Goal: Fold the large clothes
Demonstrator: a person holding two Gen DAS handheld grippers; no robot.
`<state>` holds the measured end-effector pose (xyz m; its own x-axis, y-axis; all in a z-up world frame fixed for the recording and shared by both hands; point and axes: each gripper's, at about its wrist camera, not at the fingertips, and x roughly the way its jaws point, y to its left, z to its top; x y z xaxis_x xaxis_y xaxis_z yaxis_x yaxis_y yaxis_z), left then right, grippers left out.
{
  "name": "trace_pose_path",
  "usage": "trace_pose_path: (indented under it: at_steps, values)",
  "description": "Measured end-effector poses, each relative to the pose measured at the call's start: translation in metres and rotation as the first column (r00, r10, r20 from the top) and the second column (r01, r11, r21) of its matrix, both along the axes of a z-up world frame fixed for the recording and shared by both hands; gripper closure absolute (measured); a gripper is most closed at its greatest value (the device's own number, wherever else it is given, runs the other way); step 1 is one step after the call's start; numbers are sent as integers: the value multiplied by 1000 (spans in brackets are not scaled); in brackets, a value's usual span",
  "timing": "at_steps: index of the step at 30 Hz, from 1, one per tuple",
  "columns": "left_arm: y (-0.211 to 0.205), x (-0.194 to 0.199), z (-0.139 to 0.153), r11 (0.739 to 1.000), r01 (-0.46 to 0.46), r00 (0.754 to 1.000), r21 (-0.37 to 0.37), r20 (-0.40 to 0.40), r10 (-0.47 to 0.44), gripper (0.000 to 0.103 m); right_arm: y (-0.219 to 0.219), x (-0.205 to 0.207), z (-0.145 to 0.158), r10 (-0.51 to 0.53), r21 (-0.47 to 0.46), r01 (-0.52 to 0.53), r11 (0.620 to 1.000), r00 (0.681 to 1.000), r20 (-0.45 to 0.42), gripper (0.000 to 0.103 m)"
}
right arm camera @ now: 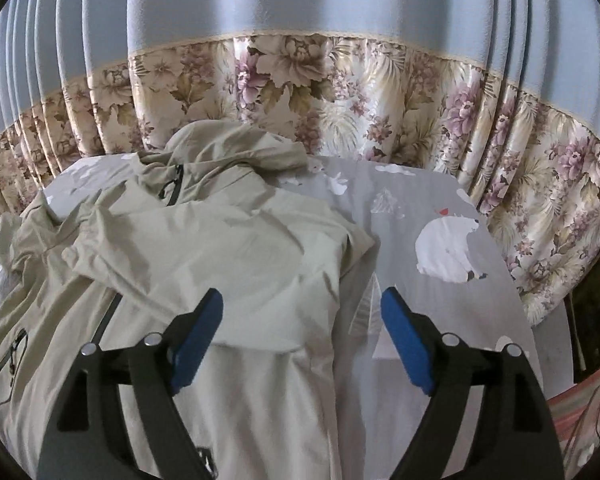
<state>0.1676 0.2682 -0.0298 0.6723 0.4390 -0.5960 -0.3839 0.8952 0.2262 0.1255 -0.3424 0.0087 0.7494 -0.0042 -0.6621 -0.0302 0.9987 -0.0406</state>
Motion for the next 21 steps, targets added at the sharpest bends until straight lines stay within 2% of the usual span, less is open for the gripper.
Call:
trace_pose_path:
  at_steps: [1,3,4,5,7,8,9,11,13,16,18,21]
  values:
    - [12,1,-2,1000,-20,1000,-12,-12,20,5,1,-3,1,-2,-4,2,1000,1000,2,21]
    - [30,6,-10,997,-43,998,-61,-42,40,17,1,-5,1,-1,4,1,1000,1000,3,21]
    - [35,11,-17,994,-38,997,-103,-64,32,30,1,-6,2,-3,12,3,1000,1000,4,21]
    - [38,16,-23,990,-28,996,-137,-90,16,51,1,-7,2,-4,16,4,1000,1000,3,21]
    - [40,27,-34,980,-13,992,-199,-125,-12,67,0,-7,2,-6,30,6,1000,1000,0,21]
    - [37,29,-37,979,-15,992,-203,-126,-11,77,0,-7,2,-7,34,7,999,1000,1,21]
    - [34,30,-37,979,-12,992,-202,-125,-14,81,0,-7,3,-7,36,6,999,1000,4,21]
    - [26,30,-29,978,-10,994,-207,-108,-13,102,-1,-7,3,-6,37,5,999,1000,8,21]
    - [17,28,-11,975,5,997,-222,-71,-21,102,-3,-7,5,-5,41,4,999,1000,13,21]
    - [-17,28,27,970,79,996,-231,-15,-84,102,-7,-4,6,-7,45,6,999,1000,22,21]
    - [-49,30,51,961,146,989,-234,20,-145,102,-8,0,7,-2,57,0,998,1000,27,21]
    - [-117,38,79,931,273,962,-244,53,-268,102,-7,5,7,13,72,-16,997,999,34,21]
